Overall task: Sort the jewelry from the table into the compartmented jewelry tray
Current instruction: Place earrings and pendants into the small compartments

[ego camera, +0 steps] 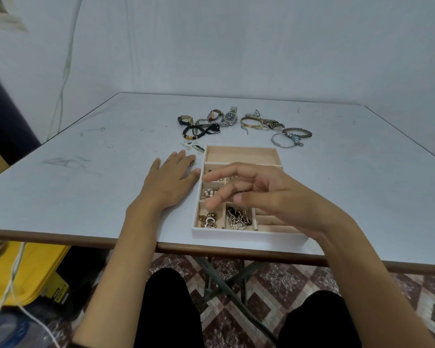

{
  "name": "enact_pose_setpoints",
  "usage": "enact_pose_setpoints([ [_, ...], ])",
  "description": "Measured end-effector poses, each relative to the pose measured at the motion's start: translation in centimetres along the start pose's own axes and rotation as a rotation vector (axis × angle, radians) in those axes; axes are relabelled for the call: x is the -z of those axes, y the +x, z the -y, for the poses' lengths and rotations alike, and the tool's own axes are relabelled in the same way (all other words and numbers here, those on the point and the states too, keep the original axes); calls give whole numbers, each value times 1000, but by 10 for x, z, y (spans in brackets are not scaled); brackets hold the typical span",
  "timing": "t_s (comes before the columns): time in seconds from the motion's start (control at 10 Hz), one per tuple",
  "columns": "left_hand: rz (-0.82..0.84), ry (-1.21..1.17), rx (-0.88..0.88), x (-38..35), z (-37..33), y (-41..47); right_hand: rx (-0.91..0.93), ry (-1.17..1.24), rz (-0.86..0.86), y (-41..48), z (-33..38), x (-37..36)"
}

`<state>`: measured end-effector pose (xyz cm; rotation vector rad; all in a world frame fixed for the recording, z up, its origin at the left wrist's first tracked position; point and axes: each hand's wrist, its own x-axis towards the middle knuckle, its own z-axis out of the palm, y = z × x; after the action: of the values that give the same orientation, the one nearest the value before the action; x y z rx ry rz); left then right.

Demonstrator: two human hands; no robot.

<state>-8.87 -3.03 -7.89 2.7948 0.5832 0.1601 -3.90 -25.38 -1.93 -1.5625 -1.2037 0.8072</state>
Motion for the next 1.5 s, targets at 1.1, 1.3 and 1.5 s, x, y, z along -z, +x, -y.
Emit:
enact_pose_setpoints([
  [1.1,-11,-26,0,-3,3,2,51,-391,-278,1,-18,-6],
  [1.3,-7,-16,3,-2,1,1,47,-432,-264,1,-20,-5],
  [1.5,-5,-15,3,-1,1,1,14,-439,-189,5,-17,2],
])
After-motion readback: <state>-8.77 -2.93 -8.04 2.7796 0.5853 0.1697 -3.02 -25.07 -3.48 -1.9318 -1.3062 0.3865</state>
